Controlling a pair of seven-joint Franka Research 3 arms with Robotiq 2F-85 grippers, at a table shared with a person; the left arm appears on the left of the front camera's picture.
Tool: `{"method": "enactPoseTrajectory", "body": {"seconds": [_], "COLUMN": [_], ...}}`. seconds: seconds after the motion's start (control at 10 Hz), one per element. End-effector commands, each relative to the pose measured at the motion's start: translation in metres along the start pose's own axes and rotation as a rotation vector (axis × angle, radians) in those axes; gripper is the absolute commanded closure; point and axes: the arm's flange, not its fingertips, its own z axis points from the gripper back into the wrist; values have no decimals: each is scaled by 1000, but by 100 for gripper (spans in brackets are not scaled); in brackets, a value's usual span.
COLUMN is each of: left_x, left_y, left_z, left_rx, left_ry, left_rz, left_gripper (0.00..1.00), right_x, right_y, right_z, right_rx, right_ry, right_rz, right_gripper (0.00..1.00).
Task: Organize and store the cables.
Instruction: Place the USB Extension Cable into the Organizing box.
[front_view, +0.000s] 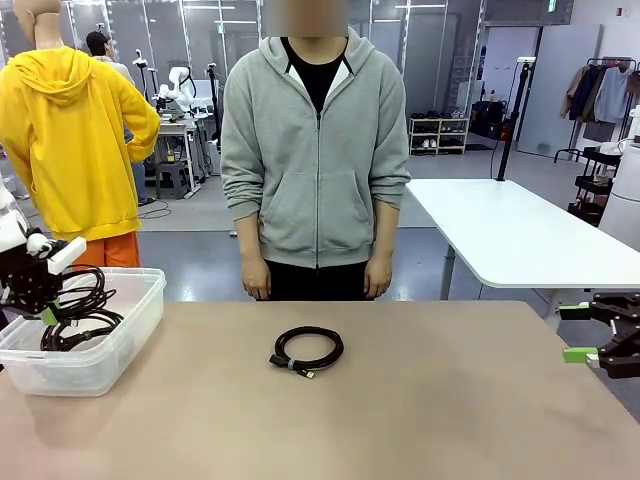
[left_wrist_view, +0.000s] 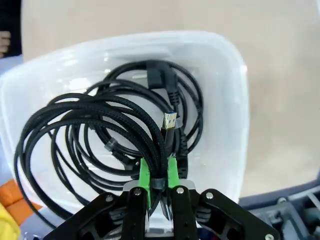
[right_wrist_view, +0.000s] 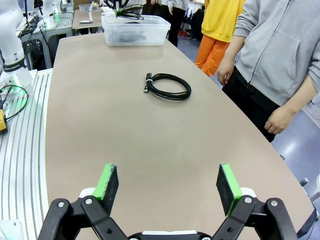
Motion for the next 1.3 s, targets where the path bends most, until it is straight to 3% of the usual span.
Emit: {"method": "enactPoseTrajectory", "body": {"seconds": [0.0, 0.1, 0.8, 1.2], "left_x": [-5, -9, 18, 20], "left_y": [5, 6, 17, 10], "left_z": [-16, -22, -29, -22], "left_rx": [27, 16, -39, -41], "left_ry": [-1, 16, 13, 71], "left_rz": [33, 49, 125, 184], "left_gripper": [85, 85, 3, 0], "right_x": [6, 6, 6, 6], "right_y": [0, 0, 0, 0], "right_z": [-1, -1, -1, -1], "right_rx": [-12, -12, -12, -12], "right_ry": [-6, -6, -6, -6], "right_rz": [-24, -24, -24, -24], "right_gripper": [0, 0, 0, 0]}}
